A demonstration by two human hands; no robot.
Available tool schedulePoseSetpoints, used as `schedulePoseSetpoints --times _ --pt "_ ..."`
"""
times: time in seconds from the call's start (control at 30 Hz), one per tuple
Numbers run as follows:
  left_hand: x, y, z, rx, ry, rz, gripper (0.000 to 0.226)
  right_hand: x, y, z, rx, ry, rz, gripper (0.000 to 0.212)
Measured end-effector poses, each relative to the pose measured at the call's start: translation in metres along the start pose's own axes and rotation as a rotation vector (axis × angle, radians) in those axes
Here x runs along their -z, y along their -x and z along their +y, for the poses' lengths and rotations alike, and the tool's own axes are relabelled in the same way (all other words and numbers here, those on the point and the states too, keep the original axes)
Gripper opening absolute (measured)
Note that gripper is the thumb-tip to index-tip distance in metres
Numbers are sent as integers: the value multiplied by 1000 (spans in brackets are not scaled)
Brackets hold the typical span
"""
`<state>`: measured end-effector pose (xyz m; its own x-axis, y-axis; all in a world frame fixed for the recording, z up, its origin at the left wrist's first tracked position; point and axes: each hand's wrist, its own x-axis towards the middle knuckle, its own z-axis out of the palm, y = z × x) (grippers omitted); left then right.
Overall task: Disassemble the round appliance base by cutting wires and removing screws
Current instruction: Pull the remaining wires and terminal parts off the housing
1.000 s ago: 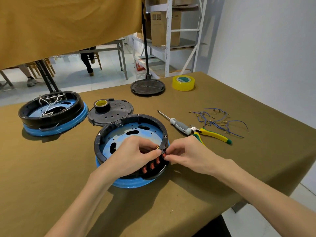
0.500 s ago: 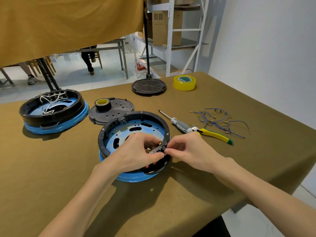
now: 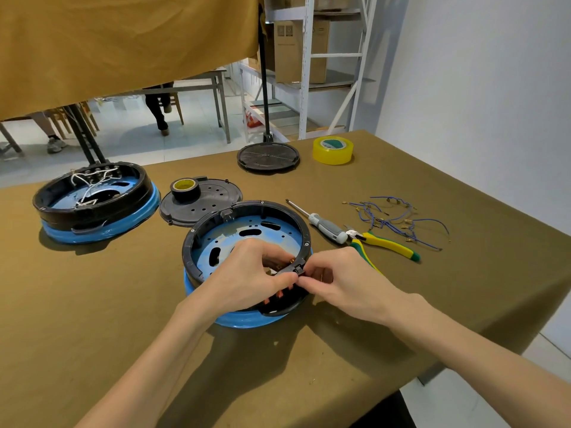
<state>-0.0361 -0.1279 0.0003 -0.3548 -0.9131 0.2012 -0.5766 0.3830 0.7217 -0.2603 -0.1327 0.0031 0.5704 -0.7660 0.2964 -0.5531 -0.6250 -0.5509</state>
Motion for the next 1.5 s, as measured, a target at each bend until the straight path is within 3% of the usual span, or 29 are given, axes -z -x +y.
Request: schedulePoseSetpoints --times 0.23,0.47,0.93,1.17,1.5 --pt "0 -1 2 -3 -12 -7 21 -16 0 -3 45 13 180 19" --pt "1 0 3 -39 -43 0 23 -23 1 -2 52 -9 221 11" --pt "-3 -4 3 -37 -169 114 35 -31 -12 0 58 -19 310 15" --pt "-2 -3 3 -21 -183 116 22 -34 0 4 -46 -19 265 11" --pt "-1 -6 3 15 -177 70 14 -35 2 -8 -6 52 252 10"
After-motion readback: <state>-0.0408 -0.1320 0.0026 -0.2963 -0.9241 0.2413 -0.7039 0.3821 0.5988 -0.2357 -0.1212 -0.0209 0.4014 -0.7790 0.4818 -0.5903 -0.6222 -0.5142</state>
